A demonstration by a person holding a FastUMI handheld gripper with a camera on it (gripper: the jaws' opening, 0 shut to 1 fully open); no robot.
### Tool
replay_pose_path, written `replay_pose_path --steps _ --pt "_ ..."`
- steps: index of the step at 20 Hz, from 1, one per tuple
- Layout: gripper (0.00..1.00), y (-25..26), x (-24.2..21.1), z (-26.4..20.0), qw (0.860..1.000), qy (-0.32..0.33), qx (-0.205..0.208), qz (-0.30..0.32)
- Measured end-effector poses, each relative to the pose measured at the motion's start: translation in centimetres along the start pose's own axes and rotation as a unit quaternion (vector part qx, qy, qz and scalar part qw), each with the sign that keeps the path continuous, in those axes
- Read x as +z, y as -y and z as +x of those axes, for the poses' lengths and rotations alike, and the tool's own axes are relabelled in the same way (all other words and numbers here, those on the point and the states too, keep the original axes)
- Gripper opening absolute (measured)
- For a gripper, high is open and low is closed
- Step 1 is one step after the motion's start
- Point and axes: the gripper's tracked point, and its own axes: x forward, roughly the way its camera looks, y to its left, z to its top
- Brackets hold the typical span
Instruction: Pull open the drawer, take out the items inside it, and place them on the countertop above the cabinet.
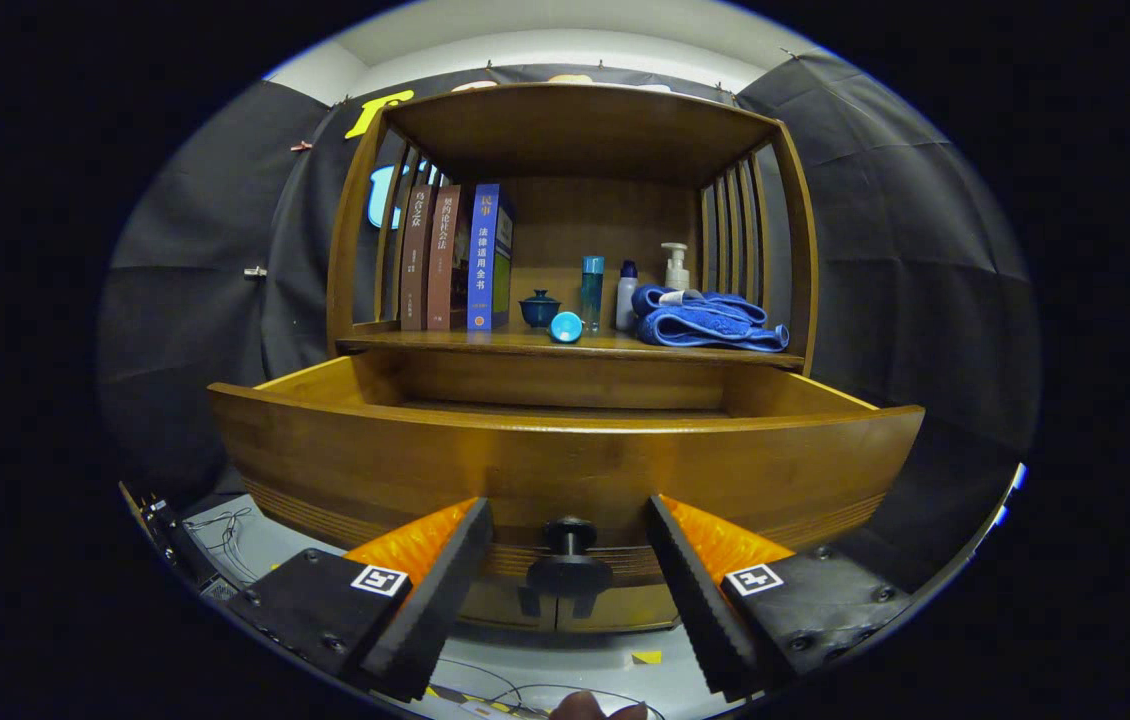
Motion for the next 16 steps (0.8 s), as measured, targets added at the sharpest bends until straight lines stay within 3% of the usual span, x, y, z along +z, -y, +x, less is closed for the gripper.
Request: replay_pose_path --steps 16 --pt "1.00 -0.4 1.7 10.4 1.000 -0.018 -0.011 -0.014"
